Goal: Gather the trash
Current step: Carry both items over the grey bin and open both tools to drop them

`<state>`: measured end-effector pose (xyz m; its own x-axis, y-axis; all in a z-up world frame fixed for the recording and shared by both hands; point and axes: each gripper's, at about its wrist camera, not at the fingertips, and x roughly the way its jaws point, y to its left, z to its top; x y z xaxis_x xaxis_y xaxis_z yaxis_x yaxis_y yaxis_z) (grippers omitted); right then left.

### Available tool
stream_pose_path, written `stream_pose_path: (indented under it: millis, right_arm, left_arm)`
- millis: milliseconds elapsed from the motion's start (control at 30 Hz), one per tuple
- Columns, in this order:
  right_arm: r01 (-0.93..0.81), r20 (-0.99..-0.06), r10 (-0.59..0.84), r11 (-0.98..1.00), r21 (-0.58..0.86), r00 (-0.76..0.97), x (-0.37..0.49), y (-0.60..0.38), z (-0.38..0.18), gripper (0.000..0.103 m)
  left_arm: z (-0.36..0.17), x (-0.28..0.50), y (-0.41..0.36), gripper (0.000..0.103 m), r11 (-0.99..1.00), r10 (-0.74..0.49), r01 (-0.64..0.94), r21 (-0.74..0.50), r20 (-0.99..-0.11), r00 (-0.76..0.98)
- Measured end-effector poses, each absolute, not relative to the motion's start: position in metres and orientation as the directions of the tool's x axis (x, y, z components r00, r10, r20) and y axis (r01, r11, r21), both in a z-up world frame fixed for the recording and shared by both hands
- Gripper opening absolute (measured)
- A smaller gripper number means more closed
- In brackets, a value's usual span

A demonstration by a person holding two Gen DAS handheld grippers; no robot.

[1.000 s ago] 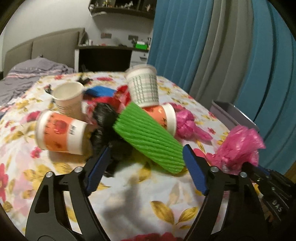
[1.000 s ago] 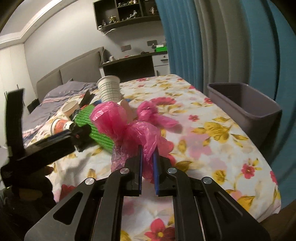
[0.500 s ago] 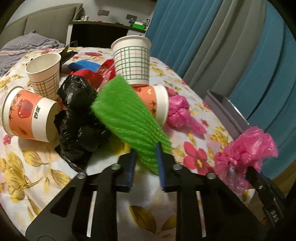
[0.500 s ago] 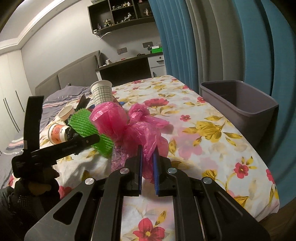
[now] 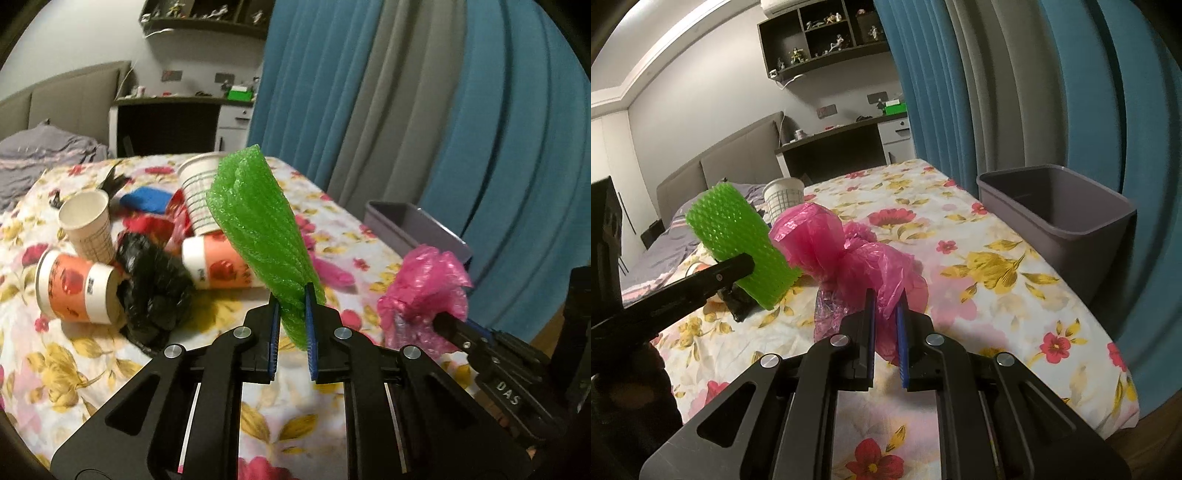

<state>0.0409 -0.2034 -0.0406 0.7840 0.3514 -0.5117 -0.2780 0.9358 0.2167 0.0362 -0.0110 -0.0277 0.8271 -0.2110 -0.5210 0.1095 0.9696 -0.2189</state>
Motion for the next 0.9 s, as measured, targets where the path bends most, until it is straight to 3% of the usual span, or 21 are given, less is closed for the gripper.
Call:
stream_pose_path:
  millis: [500,900]
  right_arm:
    - [-0.156,-0.433,0.218,0.972,0.175,0.875,0.056,-0.258,-0.004,0.011]
    - [0.005,-0.359,0.032,0.995,0.101,0.933,0.12,-0.321,0.022,0.011]
  left_arm:
    - [0.007,0.069,-0.073,0.011,0.949,-0.314,0.264,-0.172,-0.464,0.828]
    - [0.024,0.171,-0.159,0.011,0.907,-0.416,0.391,-0.154,-0.461,0.784]
